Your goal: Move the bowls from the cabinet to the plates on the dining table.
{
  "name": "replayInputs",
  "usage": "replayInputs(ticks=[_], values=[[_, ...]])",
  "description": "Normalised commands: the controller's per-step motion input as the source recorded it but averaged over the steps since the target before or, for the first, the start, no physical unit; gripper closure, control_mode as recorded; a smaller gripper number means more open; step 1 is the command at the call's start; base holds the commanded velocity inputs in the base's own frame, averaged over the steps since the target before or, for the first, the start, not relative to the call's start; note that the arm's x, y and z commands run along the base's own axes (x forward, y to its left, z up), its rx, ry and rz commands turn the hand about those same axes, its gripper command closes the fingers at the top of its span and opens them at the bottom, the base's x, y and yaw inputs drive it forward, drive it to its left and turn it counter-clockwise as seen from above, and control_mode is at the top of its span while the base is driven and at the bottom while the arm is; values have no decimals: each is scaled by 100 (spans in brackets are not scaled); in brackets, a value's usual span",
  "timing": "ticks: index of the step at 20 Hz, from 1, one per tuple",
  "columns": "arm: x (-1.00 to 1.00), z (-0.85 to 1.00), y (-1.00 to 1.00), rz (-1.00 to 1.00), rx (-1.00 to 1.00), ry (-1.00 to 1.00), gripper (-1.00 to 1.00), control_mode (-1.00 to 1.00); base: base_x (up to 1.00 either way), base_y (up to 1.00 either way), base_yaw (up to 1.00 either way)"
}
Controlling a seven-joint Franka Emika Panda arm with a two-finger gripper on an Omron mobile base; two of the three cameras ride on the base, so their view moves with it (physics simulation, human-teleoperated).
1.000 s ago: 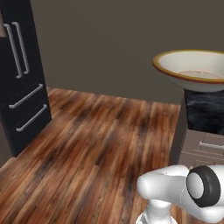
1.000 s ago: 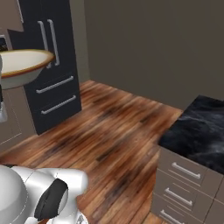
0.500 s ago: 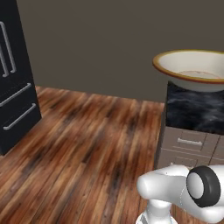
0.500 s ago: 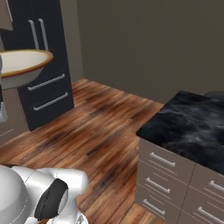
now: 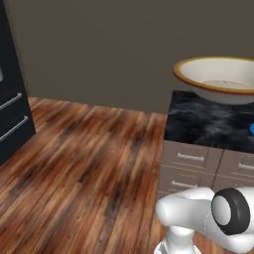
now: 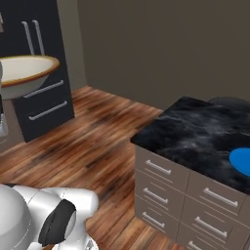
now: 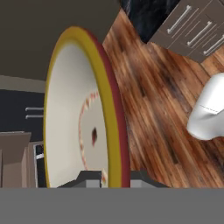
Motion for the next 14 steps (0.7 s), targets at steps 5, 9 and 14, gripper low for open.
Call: replayInputs(ticks=[5,9,14], values=[[0,0,0,0,0,0,100,100,-3,-61,-2],[0,0,0,0,0,0,100,100,-3,-61,-2],[0,0,0,0,0,0,100,100,0,-60,-2]])
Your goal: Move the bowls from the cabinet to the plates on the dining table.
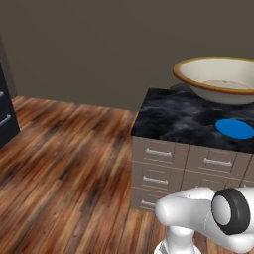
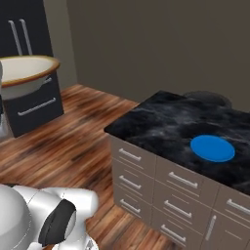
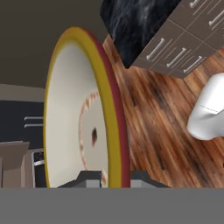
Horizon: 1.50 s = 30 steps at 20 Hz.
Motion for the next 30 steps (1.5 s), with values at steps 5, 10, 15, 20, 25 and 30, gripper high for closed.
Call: replayInputs(ticks=[5,10,15,20,25,30], values=[[0,0,0,0,0,0,100,100,30,-47,-2],[0,0,0,0,0,0,100,100,44,-40,-1],[0,0,0,0,0,0,100,100,20,-33,-10],[0,0,0,0,0,0,100,100,7,-13,-20],[0,0,0,0,0,0,100,100,0,0,-25],[0,0,0,0,0,0,100,100,0,0,-25]])
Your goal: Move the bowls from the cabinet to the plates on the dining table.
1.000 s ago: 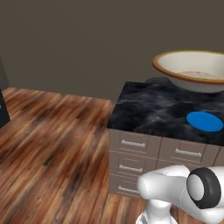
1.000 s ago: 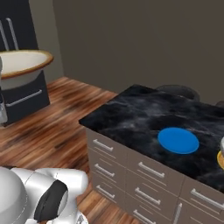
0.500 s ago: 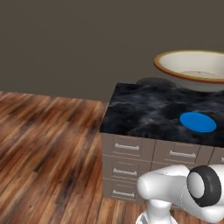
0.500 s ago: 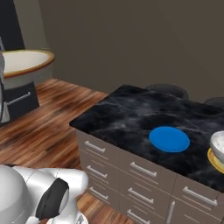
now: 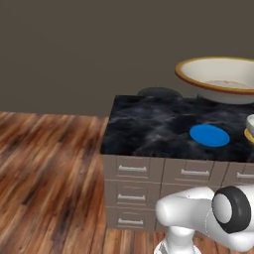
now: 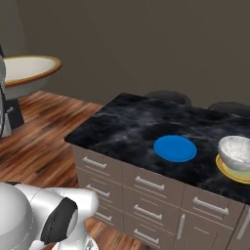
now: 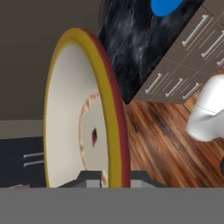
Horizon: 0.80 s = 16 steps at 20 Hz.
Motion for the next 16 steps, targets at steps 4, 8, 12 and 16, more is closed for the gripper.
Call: replayInputs(ticks=[4,8,12,16], values=[[0,0,0,0,0,0,100,100,0,0,-25],[0,0,0,0,0,0,100,100,0,-5,-24],[0,0,0,0,0,0,100,100,0,-3,-24],[0,0,0,0,0,0,100,100,0,0,-25]])
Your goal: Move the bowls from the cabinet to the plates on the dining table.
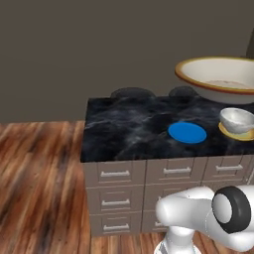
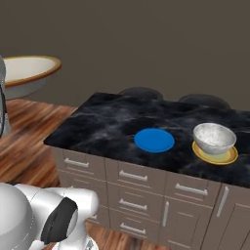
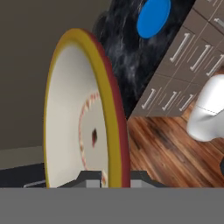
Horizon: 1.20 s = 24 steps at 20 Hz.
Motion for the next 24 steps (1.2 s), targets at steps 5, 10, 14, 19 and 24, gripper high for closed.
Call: replayInputs(ticks=[5,10,14,19,24], values=[[0,0,0,0,0,0,100,100,0,0,-25],[0,0,0,0,0,0,100,100,3,2,-24],[0,0,0,0,0,0,100,100,58,10,-5],[0,0,0,0,0,0,100,100,62,4,0],[0,0,0,0,0,0,100,100,62,0,0]])
